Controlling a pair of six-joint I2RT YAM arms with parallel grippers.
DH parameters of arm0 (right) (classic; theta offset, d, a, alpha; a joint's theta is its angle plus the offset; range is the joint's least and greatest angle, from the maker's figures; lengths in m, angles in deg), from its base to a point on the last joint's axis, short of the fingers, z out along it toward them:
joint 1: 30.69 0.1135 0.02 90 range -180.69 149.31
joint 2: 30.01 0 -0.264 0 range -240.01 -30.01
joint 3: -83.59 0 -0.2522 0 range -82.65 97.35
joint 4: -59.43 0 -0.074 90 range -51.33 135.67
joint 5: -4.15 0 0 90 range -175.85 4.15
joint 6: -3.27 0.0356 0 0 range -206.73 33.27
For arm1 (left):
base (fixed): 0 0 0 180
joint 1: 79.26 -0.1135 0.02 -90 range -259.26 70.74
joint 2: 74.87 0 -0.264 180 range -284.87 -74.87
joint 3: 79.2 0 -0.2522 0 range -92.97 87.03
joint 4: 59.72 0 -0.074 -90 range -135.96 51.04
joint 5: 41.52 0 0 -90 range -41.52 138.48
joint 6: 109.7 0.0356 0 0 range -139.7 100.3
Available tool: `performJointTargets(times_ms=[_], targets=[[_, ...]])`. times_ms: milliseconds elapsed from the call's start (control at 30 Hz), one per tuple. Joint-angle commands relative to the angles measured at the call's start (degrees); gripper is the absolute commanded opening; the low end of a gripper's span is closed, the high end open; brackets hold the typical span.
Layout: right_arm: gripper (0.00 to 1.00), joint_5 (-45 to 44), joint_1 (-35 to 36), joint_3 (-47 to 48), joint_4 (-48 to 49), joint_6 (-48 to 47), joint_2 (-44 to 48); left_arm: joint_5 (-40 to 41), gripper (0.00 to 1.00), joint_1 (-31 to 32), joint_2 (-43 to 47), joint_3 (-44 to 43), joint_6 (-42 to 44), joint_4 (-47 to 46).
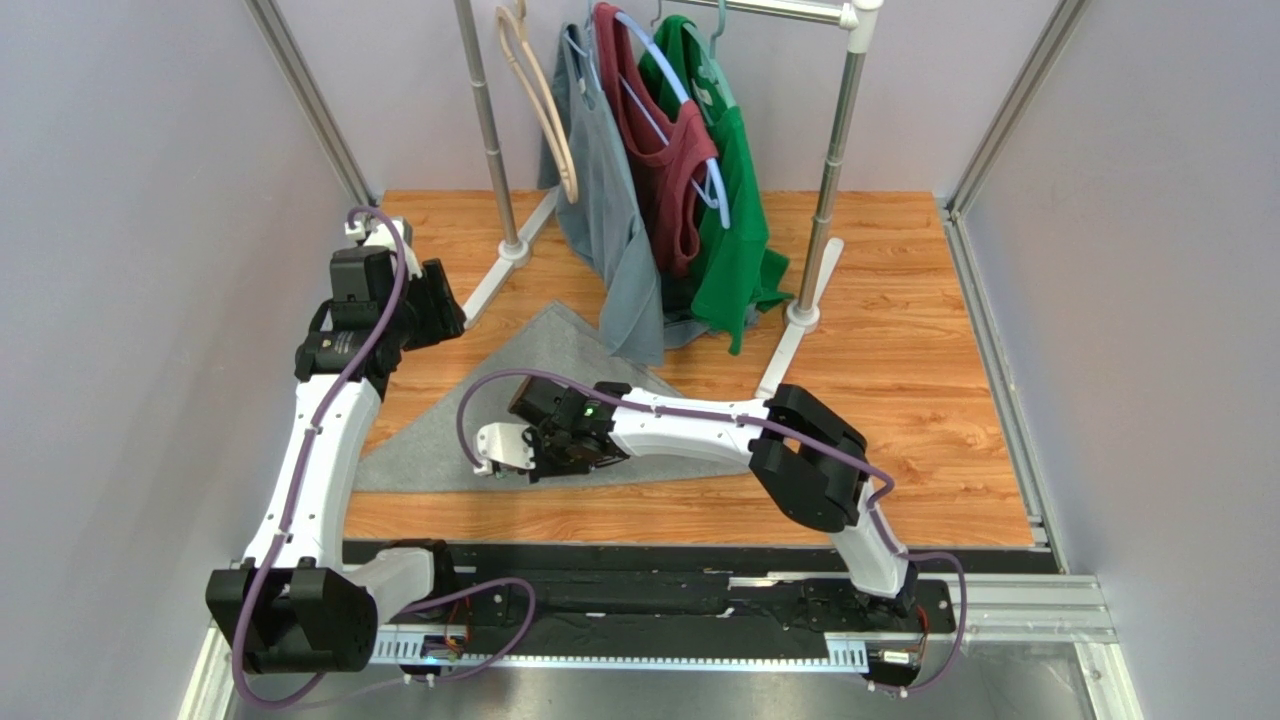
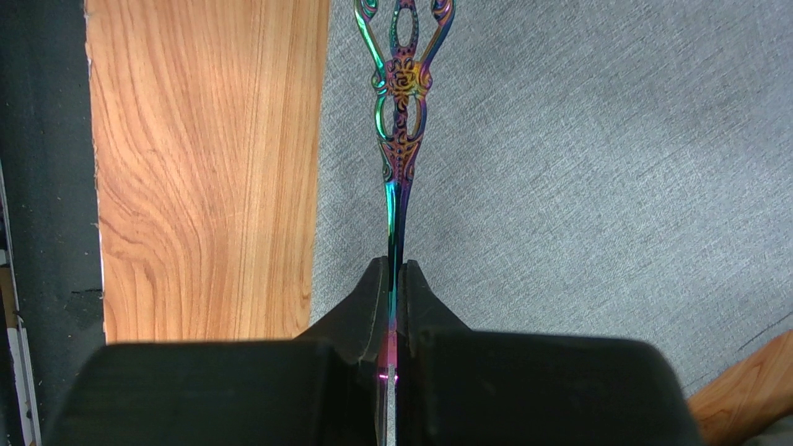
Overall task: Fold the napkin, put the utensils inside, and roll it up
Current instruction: Place the fork on the napkin.
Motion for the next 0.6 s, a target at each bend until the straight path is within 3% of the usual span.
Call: performJointTargets(times_ms=[0,567], targets=[[0.0,1.3,-0.6,3.5,-1.8,1.1,-1.9,-1.0,0.64,-0.6,0.6,-0.2,-0.6,-1.3],[0.0,0.2,-2.3,5.0,-3.0,3.8,-3.8,-2.0,0.64,-0.6,0.6,0.0,-0.8,-1.4]])
